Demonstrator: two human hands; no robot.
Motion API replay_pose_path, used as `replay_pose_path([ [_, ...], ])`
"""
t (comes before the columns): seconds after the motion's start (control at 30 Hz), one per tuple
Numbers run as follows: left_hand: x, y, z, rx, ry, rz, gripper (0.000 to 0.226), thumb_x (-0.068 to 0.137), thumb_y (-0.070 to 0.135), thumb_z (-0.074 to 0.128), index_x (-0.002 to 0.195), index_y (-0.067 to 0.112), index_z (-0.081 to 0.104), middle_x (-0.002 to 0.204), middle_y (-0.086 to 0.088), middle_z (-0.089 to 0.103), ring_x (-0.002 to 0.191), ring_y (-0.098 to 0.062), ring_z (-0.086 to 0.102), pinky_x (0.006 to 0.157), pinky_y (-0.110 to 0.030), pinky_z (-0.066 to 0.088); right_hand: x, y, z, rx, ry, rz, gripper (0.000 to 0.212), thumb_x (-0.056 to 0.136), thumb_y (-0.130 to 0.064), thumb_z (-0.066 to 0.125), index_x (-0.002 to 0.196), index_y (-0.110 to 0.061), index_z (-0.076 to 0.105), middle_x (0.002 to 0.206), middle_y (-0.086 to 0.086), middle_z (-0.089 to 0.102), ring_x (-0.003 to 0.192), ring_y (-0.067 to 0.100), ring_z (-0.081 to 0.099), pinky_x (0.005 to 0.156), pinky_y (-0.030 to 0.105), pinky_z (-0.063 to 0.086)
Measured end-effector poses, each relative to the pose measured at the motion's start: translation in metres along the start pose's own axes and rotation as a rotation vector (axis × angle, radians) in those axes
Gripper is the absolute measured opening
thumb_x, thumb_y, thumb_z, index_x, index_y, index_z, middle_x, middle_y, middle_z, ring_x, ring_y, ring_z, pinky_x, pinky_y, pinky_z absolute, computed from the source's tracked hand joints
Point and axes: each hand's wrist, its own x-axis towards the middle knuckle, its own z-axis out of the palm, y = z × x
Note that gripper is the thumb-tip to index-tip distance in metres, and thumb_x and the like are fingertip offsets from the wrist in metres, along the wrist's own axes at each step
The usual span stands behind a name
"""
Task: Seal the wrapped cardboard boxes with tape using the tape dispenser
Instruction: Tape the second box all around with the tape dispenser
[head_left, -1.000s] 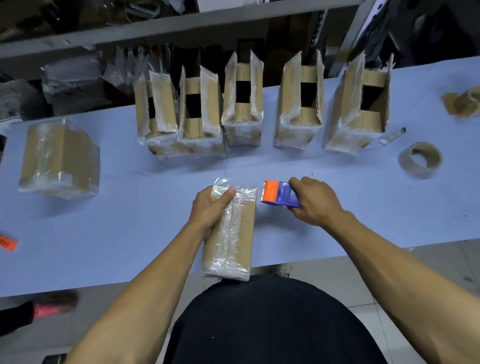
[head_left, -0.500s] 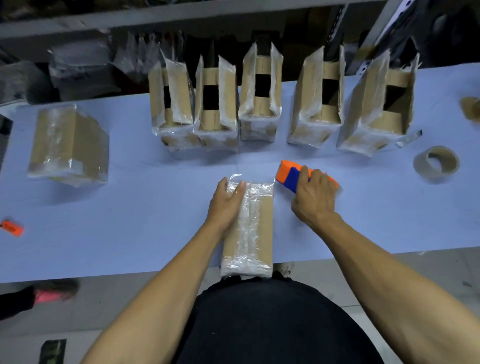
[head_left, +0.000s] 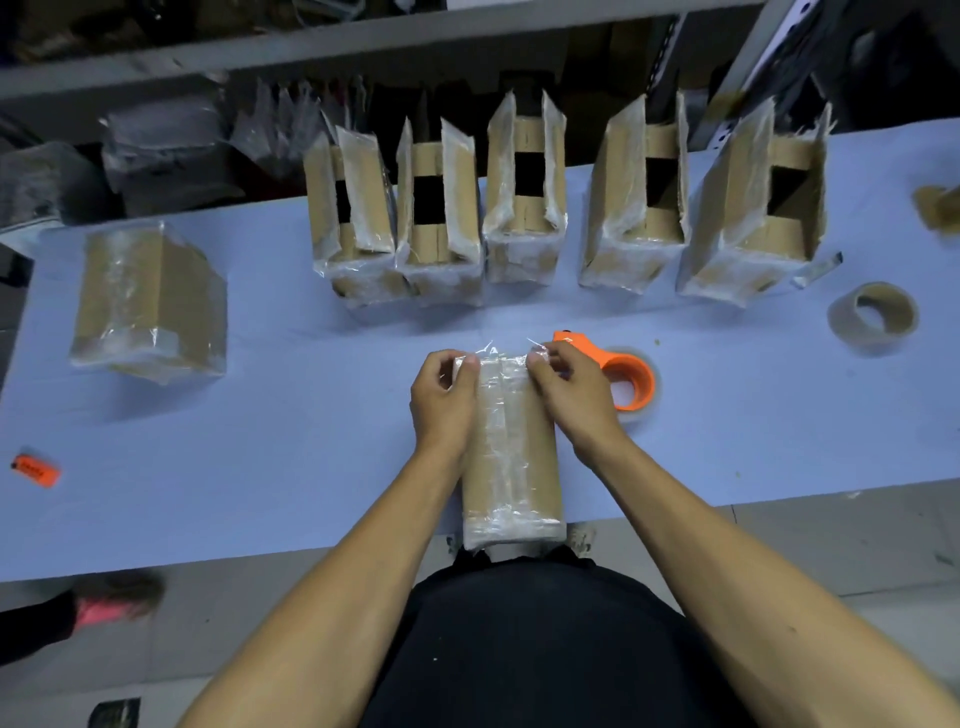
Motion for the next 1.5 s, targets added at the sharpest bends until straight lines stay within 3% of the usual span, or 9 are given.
replay_pose_path([
  [0.2,0.003,0.053,-0.004,-0.21,0.14,0.201,0.013,0.086,0.022,0.07,0.079,0.032,0.071,0.086,0.02,0.074,0.081,0.004,0.066,0.071,-0.01,0.048,0.006,-0.043,0.007,0.192,0.097,-0.149,0.012,0.09,-0.024,0.065,0.098,-0.02,0.073,0.104,0.005,0.071,0.094,0.016,0.068,0.086,0.035,0.055],
  [0.37,-0.011,0.044,-0.005,-0.241,0.173,0.263,0.013,0.088,0.018,0.07,0.08,0.027,0.069,0.1,0.015,0.076,0.096,-0.005,0.07,0.08,-0.015,0.052,-0.001,-0.04,0.01,0.178,0.195,-0.226,0.018,0.092,-0.029,0.067,0.077,-0.02,0.07,0.088,0.002,0.069,0.082,0.012,0.064,0.081,0.034,0.051],
  [0.53,-0.017,0.038,-0.004,-0.244,0.283,0.254,0.017,0.08,0.017,0.068,0.068,0.028,0.063,0.091,0.008,0.075,0.086,-0.003,0.069,0.073,-0.015,0.05,-0.012,-0.04,0.02,0.139,0.296,-0.221,0.019,0.089,-0.018,0.067,0.07,-0.015,0.067,0.085,-0.001,0.068,0.079,0.007,0.063,0.076,0.022,0.049],
  [0.67,-0.017,0.048,-0.001,-0.274,0.32,0.185,0.017,0.076,0.015,0.065,0.082,0.025,0.052,0.096,0.009,0.069,0.085,0.001,0.068,0.067,-0.013,0.048,-0.013,-0.049,0.025,0.115,0.322,-0.127,0.005,0.083,-0.014,0.064,0.079,-0.012,0.065,0.085,0.001,0.067,0.081,0.017,0.062,0.08,0.036,0.051],
  [0.87,-0.011,0.053,0.0,-0.204,0.059,0.019,0.043,0.079,0.014,0.076,0.114,0.023,0.054,0.113,0.003,0.064,0.091,-0.002,0.066,0.072,-0.015,0.052,-0.01,-0.058,0.033,0.122,0.126,-0.035,0.047,0.081,-0.021,0.068,0.121,-0.024,0.044,0.121,0.003,0.05,0.114,0.019,0.051,0.101,0.037,0.044],
  [1.0,-0.002,0.063,-0.004,-0.125,-0.03,-0.014,0.019,0.087,0.015,0.073,0.103,0.023,0.069,0.131,0.004,0.058,0.114,-0.017,0.062,0.094,-0.028,0.054,0.001,-0.057,0.03,0.031,0.027,-0.042,0.05,0.081,-0.031,0.063,0.128,-0.021,0.048,0.13,0.003,0.043,0.116,0.015,0.049,0.102,0.035,0.044],
  [1.17,0.015,0.066,-0.028,-0.026,-0.373,0.11,0.019,0.091,0.02,0.074,0.108,0.025,0.068,0.122,-0.004,0.065,0.099,-0.008,0.065,0.078,-0.016,0.052,0.023,-0.062,0.025,0.075,0.024,-0.018,0.048,0.095,-0.047,0.058,0.128,-0.012,0.058,0.127,0.004,0.061,0.113,0.016,0.059,0.099,0.039,0.049],
  [1.33,0.041,0.061,-0.042,0.026,-0.151,0.098,0.015,0.086,0.032,0.079,0.098,0.027,0.071,0.097,0.007,0.075,0.093,-0.011,0.072,0.079,-0.03,0.06,0.008,-0.027,0.006,0.068,-0.314,-0.013,0.059,0.09,-0.03,0.071,0.143,-0.023,0.045,0.12,-0.013,0.06,0.107,-0.002,0.059,0.083,0.014,0.046],
  [1.5,0.053,0.038,-0.047,-0.005,0.042,-0.036,0.029,0.081,0.044,0.079,0.1,0.025,0.069,0.106,-0.002,0.073,0.102,-0.024,0.07,0.09,-0.043,0.059,-0.006,0.017,-0.008,-0.289,-0.326,-0.088,0.037,0.092,-0.032,0.066,0.127,-0.02,0.06,0.108,-0.013,0.064,0.097,0.007,0.06,0.088,0.025,0.046],
])
